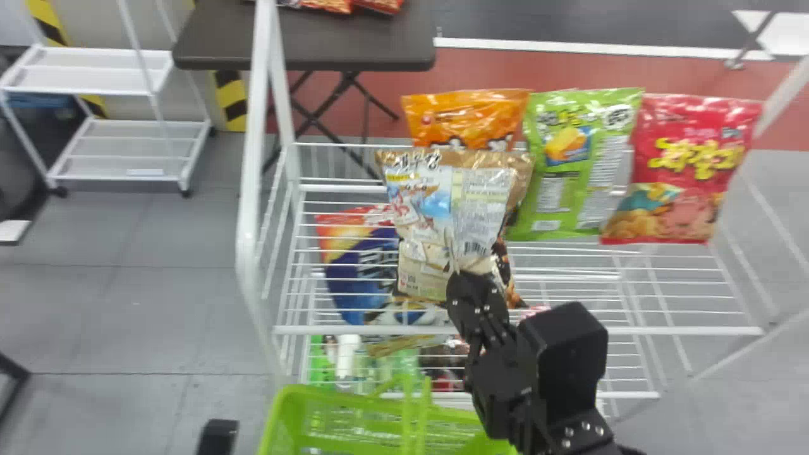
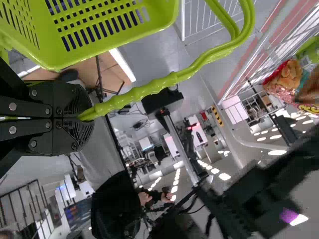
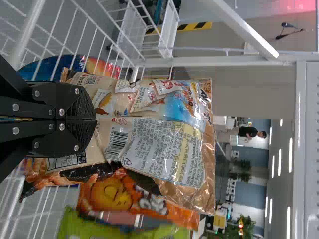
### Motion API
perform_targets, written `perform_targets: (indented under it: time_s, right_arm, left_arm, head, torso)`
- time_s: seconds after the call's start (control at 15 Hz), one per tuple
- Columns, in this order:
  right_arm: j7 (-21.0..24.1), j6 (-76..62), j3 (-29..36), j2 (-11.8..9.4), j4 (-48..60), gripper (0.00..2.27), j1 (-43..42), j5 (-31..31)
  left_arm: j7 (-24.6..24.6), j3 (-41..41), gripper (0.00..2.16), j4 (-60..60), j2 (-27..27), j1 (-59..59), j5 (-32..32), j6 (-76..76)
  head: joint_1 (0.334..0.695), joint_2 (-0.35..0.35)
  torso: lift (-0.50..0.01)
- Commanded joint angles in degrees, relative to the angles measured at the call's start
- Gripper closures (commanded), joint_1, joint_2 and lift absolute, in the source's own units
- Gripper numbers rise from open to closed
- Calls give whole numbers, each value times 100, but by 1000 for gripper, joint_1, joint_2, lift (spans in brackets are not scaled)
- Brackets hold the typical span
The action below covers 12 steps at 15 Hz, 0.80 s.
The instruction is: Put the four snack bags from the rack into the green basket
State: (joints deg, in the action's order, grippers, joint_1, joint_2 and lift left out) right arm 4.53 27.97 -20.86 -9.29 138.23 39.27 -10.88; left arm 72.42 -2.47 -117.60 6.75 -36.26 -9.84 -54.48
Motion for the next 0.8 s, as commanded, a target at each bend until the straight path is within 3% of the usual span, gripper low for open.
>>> perform_targets:
  time_s: [0.0, 0.27, 0.47, 0.73]
  right_arm:
    - [22, -5, 399, -301, 328, 2196, 625, 192]
    - [13, 539, 645, -679, 679, 2192, 1302, 227]
    - [-31, 873, 548, -714, 864, 2192, 1724, 271]
    - [-84, 1436, 285, -723, 521, 2192, 1786, 543]
  left_arm:
    - [0, 132, 1841, -9, -77, -4, 0, 2]
    - [0, 273, 1841, -26, -165, -48, -9, 125]
    - [-17, 282, 1841, -18, -200, -30, -18, 178]
    - [9, 299, 1841, -18, -200, -30, -62, 231]
  head:
    - [695, -157]
    - [695, -273]
    - [695, -335]
    - [695, -347]
  torso:
    - [-7]
    - [-7]
    - [-7]
    - [-7]
